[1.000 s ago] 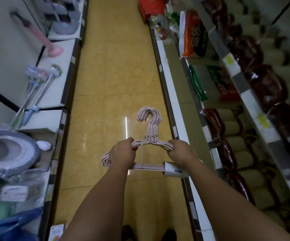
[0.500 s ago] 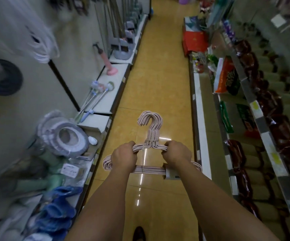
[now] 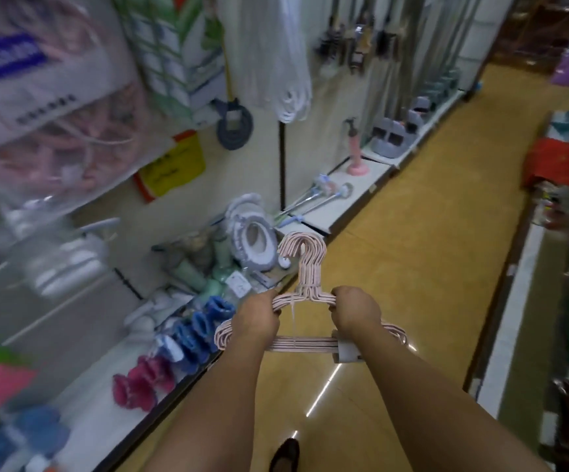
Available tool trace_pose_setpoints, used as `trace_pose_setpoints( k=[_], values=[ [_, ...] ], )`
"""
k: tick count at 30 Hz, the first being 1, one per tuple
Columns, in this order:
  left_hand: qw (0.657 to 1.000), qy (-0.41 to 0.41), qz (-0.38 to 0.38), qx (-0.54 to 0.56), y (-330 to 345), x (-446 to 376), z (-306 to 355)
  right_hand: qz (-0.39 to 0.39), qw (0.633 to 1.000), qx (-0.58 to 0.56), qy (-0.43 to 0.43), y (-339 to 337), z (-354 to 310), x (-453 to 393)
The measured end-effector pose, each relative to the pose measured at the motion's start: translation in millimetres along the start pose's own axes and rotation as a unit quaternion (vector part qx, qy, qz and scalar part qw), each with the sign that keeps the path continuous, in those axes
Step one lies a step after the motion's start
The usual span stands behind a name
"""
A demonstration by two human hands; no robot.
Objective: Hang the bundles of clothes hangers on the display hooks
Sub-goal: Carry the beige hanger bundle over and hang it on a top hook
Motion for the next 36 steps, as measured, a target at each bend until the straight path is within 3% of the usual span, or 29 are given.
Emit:
trace_pose_setpoints(
  k=[7,15,25,36],
  values=[
    [0.99,-0.136,0.041,0.019,-38,97,-115,-0.029,0.99,0.042,-0.129,30,-117,59],
    [0.956,-0.266,0.098,0.07,-93,228,-259,-0.079,0.951,0.122,-0.272,72,-280,156],
    [0.913,-0.364,0.17,0.074,-165,416,-420,-0.063,0.898,0.12,-0.418,124,-468,330],
    [0.85,-0.459,0.233,0.114,-186,588,-538,-0.081,0.845,0.129,-0.512,182,-591,493]
  ],
)
Point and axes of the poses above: each hand's wrist, its own x-axis away from the middle knuckle, its own y-axis out of the palm, z = x × y, the point moved 9 cm from there along -x, towards the middle knuckle, and after that the axes turned 5 degrees about x, right-handed, at the moved point
